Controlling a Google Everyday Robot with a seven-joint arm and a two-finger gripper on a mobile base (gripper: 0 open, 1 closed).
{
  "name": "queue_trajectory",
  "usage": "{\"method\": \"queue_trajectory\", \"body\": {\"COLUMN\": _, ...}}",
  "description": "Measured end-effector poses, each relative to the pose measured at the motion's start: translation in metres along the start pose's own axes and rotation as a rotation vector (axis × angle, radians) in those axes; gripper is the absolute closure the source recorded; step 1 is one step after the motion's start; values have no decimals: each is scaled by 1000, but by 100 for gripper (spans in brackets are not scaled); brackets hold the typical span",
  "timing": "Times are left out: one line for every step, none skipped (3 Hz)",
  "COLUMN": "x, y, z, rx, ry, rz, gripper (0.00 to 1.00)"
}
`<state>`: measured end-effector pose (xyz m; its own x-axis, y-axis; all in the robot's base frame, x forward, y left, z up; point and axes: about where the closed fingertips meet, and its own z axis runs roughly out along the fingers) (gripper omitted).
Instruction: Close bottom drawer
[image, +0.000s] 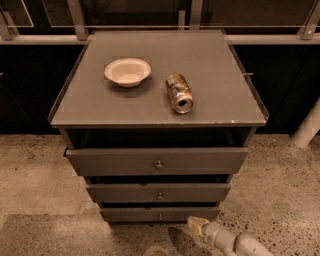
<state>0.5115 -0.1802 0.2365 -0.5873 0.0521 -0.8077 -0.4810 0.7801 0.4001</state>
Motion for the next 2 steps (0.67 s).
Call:
{"method": "queue_trajectory", "body": {"x": 0, "y": 1, "z": 0, "rx": -1, "ry": -1, "rz": 0, "gripper": 58}}
{"method": "queue_trajectory", "body": {"x": 0, "y": 1, "z": 1, "rx": -1, "ry": -1, "rz": 0, "gripper": 34}}
